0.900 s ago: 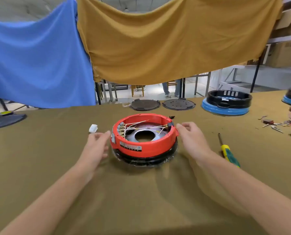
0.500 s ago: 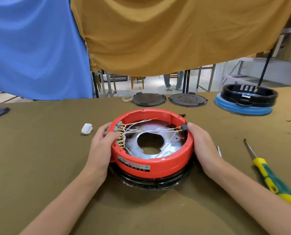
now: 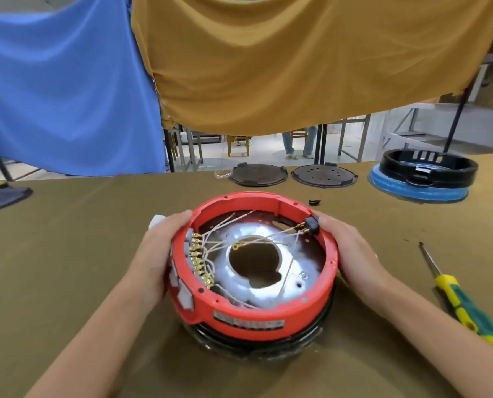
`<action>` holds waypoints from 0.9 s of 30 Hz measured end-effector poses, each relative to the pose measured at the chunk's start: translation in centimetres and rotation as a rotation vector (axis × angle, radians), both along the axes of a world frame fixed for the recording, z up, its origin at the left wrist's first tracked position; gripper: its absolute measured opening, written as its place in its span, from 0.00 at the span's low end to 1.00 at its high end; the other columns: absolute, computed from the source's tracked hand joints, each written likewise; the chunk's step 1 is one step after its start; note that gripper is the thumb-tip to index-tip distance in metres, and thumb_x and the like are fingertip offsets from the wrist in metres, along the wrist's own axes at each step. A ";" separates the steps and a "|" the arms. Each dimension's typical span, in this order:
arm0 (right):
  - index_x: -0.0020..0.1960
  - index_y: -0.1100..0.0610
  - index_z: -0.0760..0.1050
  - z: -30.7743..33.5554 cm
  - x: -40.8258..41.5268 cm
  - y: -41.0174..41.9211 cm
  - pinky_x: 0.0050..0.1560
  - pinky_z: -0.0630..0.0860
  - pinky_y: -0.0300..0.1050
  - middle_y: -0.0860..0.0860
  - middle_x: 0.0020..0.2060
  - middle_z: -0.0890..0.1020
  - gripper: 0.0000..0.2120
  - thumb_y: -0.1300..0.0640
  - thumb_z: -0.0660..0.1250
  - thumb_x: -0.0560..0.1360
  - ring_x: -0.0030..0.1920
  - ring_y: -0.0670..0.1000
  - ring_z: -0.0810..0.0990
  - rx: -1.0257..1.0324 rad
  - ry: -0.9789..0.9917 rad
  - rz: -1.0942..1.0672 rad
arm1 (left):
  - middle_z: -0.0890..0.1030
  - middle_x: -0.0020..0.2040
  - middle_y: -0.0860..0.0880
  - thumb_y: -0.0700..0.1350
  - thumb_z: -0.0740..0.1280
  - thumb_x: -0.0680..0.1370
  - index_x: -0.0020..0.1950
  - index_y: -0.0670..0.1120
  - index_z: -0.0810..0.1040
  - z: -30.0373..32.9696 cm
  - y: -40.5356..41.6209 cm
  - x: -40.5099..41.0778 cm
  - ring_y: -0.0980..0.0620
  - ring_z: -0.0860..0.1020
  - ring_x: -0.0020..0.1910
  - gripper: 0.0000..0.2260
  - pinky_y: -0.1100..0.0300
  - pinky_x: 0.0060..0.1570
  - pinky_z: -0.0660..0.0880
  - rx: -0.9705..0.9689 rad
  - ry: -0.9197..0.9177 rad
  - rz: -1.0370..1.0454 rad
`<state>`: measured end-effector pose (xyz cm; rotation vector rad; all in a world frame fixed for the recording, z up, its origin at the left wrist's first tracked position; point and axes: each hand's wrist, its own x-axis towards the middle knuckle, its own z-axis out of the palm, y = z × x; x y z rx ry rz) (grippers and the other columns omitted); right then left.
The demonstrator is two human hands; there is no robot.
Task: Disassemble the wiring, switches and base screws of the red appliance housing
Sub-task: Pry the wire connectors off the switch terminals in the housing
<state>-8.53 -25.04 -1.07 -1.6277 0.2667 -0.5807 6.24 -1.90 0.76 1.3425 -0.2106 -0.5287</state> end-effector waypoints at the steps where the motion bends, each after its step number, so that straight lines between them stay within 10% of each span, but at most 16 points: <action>1: 0.61 0.46 0.82 -0.1 0.1 -0.1 0.54 0.77 0.42 0.48 0.52 0.87 0.19 0.54 0.52 0.84 0.54 0.48 0.85 -0.029 0.031 0.005 | 0.82 0.57 0.34 0.52 0.69 0.76 0.66 0.37 0.75 0.1 0.0 -0.3 0.37 0.82 0.53 0.24 0.41 0.62 0.76 0.034 0.013 -0.013; 6: 0.61 0.47 0.82 -0.1 0.3 -0.9 0.55 0.78 0.37 0.47 0.56 0.85 0.21 0.57 0.51 0.84 0.58 0.46 0.83 0.002 0.071 0.164 | 0.78 0.34 0.44 0.45 0.72 0.75 0.39 0.47 0.73 0.0 -0.1 0.0 0.47 0.76 0.31 0.09 0.56 0.36 0.76 0.230 -0.126 0.002; 10: 0.61 0.48 0.82 0.1 0.3 -1.0 0.55 0.78 0.39 0.46 0.56 0.86 0.16 0.55 0.56 0.84 0.57 0.46 0.84 0.042 0.108 0.160 | 0.83 0.37 0.47 0.40 0.70 0.76 0.49 0.44 0.79 -0.2 -0.3 0.3 0.50 0.81 0.32 0.04 0.59 0.33 0.79 0.264 -0.173 -0.032; 16: 0.54 0.52 0.78 1.3 -0.8 -3.3 0.43 0.74 0.40 0.47 0.45 0.81 0.07 0.51 0.63 0.82 0.48 0.46 0.80 -0.365 0.205 -0.388 | 0.84 0.40 0.46 0.31 0.70 0.73 0.48 0.44 0.84 -0.2 -0.4 0.1 0.53 0.81 0.31 0.10 0.61 0.33 0.79 0.179 -0.328 0.215; 22: 0.43 0.56 0.71 1.5 -2.1 -5.0 0.39 0.75 0.47 0.51 0.36 0.77 0.17 0.43 0.66 0.78 0.40 0.53 0.78 -0.906 0.964 -0.470 | 0.81 0.40 0.49 0.32 0.66 0.73 0.48 0.47 0.81 -0.4 -0.4 1.0 0.57 0.74 0.22 0.12 0.62 0.25 0.72 0.211 -0.343 0.370; 27: 0.40 0.55 0.70 1.4 -2.3 -4.9 0.40 0.74 0.46 0.51 0.36 0.77 0.19 0.40 0.69 0.76 0.43 0.55 0.79 -0.926 1.127 -0.400 | 0.79 0.44 0.51 0.36 0.64 0.73 0.56 0.48 0.79 -0.6 -0.2 1.2 0.61 0.75 0.25 0.14 0.61 0.30 0.69 0.341 -0.367 0.319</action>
